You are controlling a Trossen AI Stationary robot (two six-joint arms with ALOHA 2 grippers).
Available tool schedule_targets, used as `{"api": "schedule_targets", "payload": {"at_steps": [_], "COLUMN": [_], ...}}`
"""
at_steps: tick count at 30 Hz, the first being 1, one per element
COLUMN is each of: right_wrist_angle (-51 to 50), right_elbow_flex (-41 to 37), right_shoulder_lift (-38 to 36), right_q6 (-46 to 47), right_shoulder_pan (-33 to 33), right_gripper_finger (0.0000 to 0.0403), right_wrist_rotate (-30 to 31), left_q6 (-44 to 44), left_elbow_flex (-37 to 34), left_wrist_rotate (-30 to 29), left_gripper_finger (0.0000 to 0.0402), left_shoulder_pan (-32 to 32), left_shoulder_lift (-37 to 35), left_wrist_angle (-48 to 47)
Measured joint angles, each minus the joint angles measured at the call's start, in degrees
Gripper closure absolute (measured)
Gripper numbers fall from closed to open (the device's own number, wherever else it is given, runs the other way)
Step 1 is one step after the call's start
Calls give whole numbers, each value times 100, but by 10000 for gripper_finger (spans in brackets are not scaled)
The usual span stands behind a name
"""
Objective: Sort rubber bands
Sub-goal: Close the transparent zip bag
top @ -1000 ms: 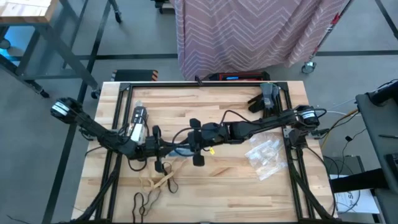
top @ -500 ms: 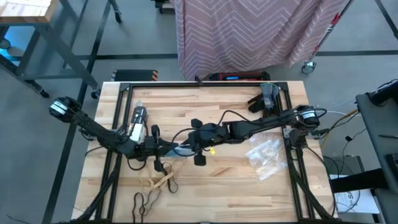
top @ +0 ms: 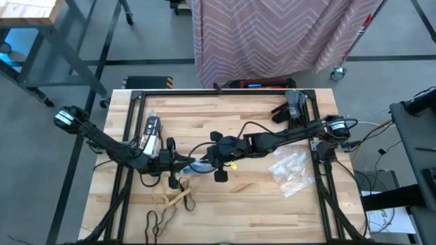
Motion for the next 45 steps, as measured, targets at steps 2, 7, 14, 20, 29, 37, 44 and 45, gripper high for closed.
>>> {"api": "schedule_targets", "payload": {"at_steps": [2,7,14,20,29,37,44,45], "right_wrist_angle": [18,77,344,351,384,346,128,87], "right_elbow_flex": [0,0,0,0,2,2,2,2], "right_shoulder_lift": [0,-9,-16,-22,-22,-67,-212,-230], "right_q6": [-28,-30,-34,-33,-28,-28,46,46], "right_shoulder_pan": [0,0,11,13,15,13,13,13], "right_gripper_finger": [382,378,380,380,377,382,379,380], "right_wrist_rotate": [0,1,-7,-9,-14,-2,-2,-2], "left_q6": [1,112,178,273,280,279,306,314], "left_elbow_flex": [22,155,278,397,404,406,413,413], "left_wrist_rotate": [0,0,-2,-31,-184,-393,-396,-394], "left_gripper_finger": [375,316,253,269,369,400,401,401], "left_shoulder_pan": [2,4,46,72,73,74,79,79], "left_shoulder_lift": [0,65,384,450,461,461,459,459], "left_wrist_angle": [-28,-10,-95,-79,-84,-61,-70,-75]}}
